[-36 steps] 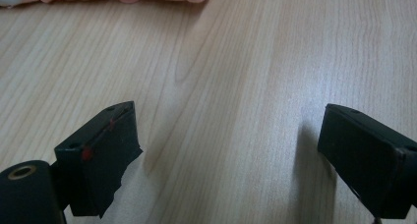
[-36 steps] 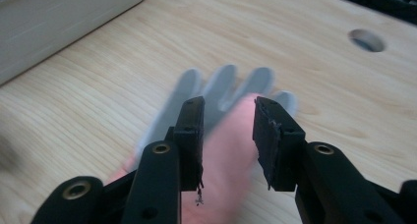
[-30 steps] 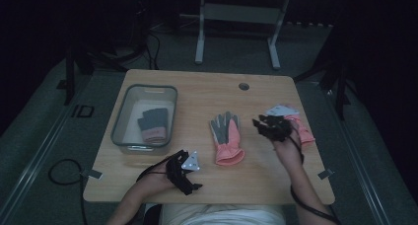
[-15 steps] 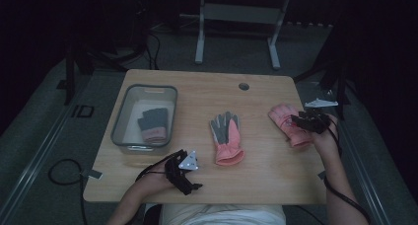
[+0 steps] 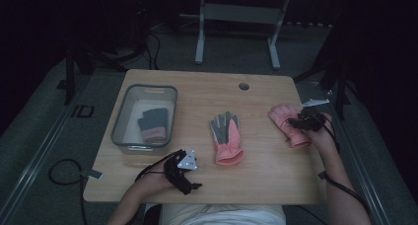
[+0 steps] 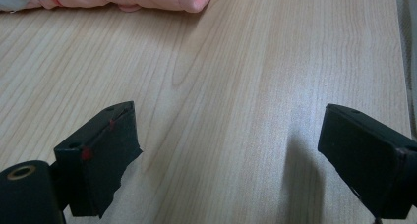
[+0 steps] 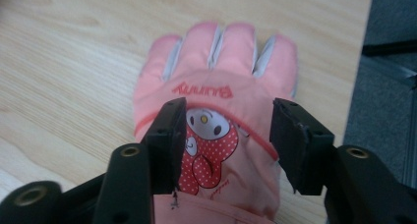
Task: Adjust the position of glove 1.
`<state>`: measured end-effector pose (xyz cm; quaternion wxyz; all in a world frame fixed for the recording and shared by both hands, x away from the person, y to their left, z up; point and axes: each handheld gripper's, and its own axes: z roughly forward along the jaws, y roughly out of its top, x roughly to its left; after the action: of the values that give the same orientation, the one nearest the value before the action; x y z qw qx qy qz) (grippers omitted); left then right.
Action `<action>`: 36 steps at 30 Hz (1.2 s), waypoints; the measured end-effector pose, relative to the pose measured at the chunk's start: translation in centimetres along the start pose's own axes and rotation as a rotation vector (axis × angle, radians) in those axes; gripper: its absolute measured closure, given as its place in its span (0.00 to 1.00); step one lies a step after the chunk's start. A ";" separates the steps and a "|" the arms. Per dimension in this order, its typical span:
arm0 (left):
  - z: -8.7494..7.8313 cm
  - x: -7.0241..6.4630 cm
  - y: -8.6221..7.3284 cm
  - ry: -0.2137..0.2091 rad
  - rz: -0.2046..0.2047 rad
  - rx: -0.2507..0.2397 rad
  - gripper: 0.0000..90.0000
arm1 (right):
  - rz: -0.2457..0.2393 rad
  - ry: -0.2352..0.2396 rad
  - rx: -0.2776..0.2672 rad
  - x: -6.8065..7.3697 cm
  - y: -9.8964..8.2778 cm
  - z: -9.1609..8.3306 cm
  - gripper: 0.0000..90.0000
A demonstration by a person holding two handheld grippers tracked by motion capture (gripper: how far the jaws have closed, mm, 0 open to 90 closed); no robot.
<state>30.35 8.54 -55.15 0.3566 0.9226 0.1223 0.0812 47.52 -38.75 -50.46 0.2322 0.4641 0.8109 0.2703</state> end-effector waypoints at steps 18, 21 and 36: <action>-0.2 -0.1 0.1 0.011 0.003 -0.014 0.09 | 0.055 -0.084 -0.020 2.0 -1.5 0.9 0.93; -0.2 -0.1 0.1 0.009 0.002 -0.011 0.09 | 0.103 -0.092 -0.035 2.8 -0.9 -0.6 0.94; -0.2 -0.2 0.1 0.009 0.012 -0.009 0.09 | 0.252 -0.040 -0.171 12.4 1.2 -7.6 0.94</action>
<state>30.18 8.51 -54.96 0.3599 0.9213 0.1181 0.0880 37.84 -29.08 -45.59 0.2511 0.5459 0.7155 0.3563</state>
